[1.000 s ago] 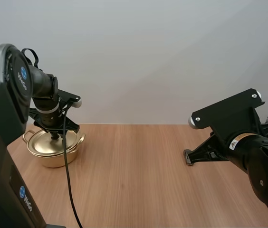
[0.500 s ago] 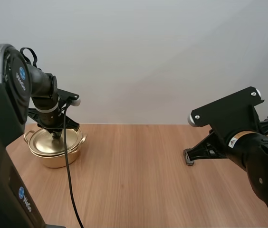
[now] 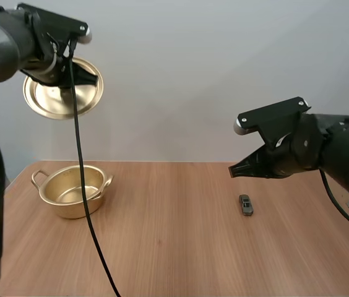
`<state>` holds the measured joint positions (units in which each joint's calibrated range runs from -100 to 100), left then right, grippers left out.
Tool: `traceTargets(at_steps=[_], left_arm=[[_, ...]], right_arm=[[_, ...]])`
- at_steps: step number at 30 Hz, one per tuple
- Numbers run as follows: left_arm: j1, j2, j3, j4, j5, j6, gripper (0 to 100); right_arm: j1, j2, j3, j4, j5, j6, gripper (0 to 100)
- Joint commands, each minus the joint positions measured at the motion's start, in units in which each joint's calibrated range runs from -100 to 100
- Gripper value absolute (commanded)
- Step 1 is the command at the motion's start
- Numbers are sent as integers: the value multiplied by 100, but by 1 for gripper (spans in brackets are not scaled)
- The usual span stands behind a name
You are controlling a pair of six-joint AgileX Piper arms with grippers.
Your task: Open the pot, put the car inside, and close it
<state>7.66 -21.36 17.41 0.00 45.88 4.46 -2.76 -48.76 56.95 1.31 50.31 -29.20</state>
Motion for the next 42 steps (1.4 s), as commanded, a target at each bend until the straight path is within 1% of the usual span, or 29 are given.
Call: traceTargets(at_steps=[1,3,4,8,15,20,24,25,30,35,42], left_arm=[[-2,-391,-233,-84,7,82,0],[-2,-538,-320,-97,31,82,0],[-2,-593,-351,-97,31,82,0],[-2,-740,-382,-106,71,82,0],[-2,-784,-382,-106,207,82,0],[-2,-784,-382,-120,208,82,0],[-2,-784,-382,-131,208,82,0],[-2,-784,-382,-131,208,82,0],[-2,-784,-382,-144,208,82,0],[-2,-784,-382,-144,227,142,0],[-2,-784,-382,-144,264,284,0]], right_arm=[[-3,3884,-414,-131,78,-1,39],[-3,4216,-432,-131,-148,-1,55],[-3,4347,-445,-131,-243,-1,55],[-3,4651,-555,-206,-481,-1,55],[-3,4990,-911,23,-515,-1,55],[-3,5344,-981,54,-612,-1,55],[-8,5381,-981,54,-692,-1,56],[-8,5381,-981,43,-776,-1,59],[-8,5381,-981,1,-979,-1,58],[-8,5367,-1109,-250,-1152,-1,58],[-8,4765,-1588,102,-1131,-1,58]])
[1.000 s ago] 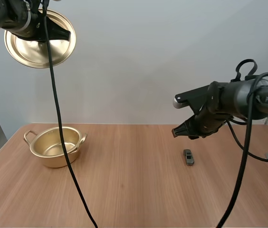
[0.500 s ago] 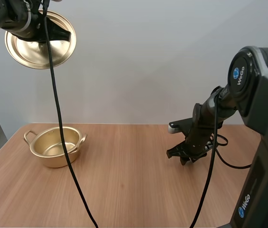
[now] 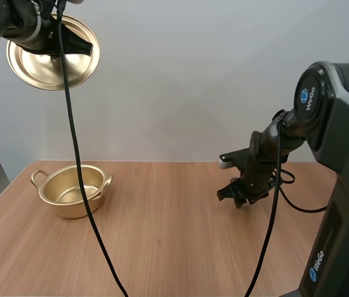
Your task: Open the pot, put the car inside, and close it
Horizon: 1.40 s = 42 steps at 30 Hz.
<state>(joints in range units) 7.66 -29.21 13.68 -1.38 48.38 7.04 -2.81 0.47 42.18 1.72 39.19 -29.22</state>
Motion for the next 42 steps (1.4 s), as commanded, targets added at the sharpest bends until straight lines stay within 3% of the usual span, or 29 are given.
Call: traceTargets(at_steps=[1,7,15,21,30,35,42], left_arm=[[-2,0,-9,-7,14,51,0],[-2,0,-9,-7,134,51,0],[-2,0,-9,-7,329,94,0],[-2,0,-9,-7,348,135,0],[-2,0,-9,-7,402,157,0],[-2,0,-9,-7,402,157,0],[-2,0,-9,-7,422,157,0]], right_arm=[[-3,-211,-211,102,18,0,58],[-3,-212,-733,102,540,0,58],[-3,82,-784,-7,328,-135,58],[-3,289,-838,-33,-56,-135,70],[-3,397,-838,-529,-716,-101,70],[-3,640,-838,-508,-777,-101,78],[-3,800,-838,-508,-983,-101,77]])
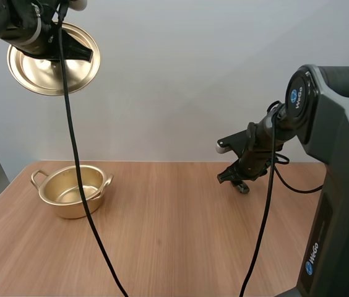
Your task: Open the pot, put the car inside, and close it
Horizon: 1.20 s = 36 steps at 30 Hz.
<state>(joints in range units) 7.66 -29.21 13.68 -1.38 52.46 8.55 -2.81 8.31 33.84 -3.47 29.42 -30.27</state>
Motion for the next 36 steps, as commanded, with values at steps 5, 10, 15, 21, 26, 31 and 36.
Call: traceTargets(at_steps=[5,10,15,21,26,31,36], left_arm=[[-2,0,-9,-7,69,6,0],[-2,0,-9,-7,67,15,0],[-2,0,-9,-7,67,70,0],[-2,0,-9,-7,67,105,0],[-2,-139,-9,-141,81,-53,0],[-2,-556,-9,-330,103,-324,0],[71,-992,-9,-344,671,-360,0]], right_arm=[[-3,218,-4,10,-104,4,69],[-3,290,-4,20,-103,4,15],[-3,290,-4,20,-130,-32,0],[12,-151,-4,262,-70,-45,0],[509,-1320,-4,1220,3,-1103,0],[1455,-1830,-171,2004,440,-1617,0],[2228,-1758,-764,2521,512,-1617,0]])
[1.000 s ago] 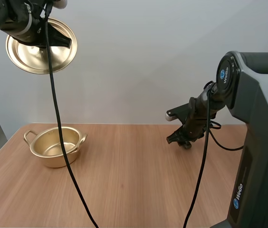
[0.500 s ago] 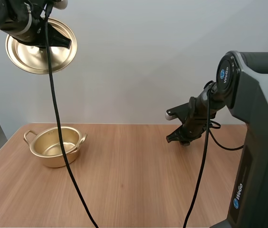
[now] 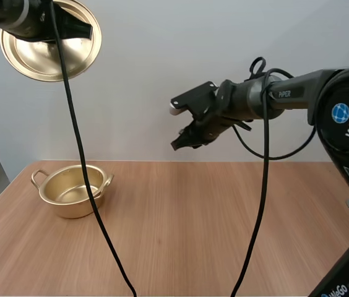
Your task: Open the pot, put the car inside, and close it
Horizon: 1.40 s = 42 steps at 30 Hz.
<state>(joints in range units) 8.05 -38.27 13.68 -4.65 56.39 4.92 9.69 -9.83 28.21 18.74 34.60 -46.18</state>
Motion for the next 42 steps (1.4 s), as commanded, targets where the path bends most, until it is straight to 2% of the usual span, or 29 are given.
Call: traceTargets(at_steps=[1,7,9,14,17,19,29,30,33,35,36,39,41,42], left_arm=[[84,-144,-9,-29,372,3,0],[417,-587,-9,-123,186,3,0],[465,-703,-9,-218,0,3,0],[466,-835,-9,-243,-318,3,0],[507,-865,-9,-387,-334,3,0],[507,-865,-9,-387,-334,3,0],[507,-865,-9,-388,-314,3,0],[507,-865,-9,-388,-271,3,0],[507,-865,-9,-388,-230,3,0],[507,-865,-9,-376,-207,3,0],[507,-865,-9,-365,-210,12,0],[507,-865,-9,-351,-210,35,0],[507,-816,-9,-220,-226,35,0],[507,-779,-9,-108,-253,35,0]], right_arm=[[1113,112,-348,354,39,-26,0],[1668,749,-1225,421,376,-103,0],[1756,988,-1467,421,435,-103,0],[1886,1409,-1837,491,453,-182,0],[2027,1798,-1951,1039,412,-711,0],[2076,1960,-1951,1172,435,-897,0],[2076,2810,-1951,999,-221,-953,0],[2076,2898,-1951,999,-217,-1013,7],[2076,3107,-1951,999,-217,-1013,48],[2076,3172,-1951,1010,-231,-1013,71],[2076,3172,-1951,1010,-255,-1013,78],[2068,3115,-1951,1010,-292,-1013,78],[2052,3000,-1951,1010,-333,-977,72],[2036,2899,-1951,1010,-368,-977,66]])
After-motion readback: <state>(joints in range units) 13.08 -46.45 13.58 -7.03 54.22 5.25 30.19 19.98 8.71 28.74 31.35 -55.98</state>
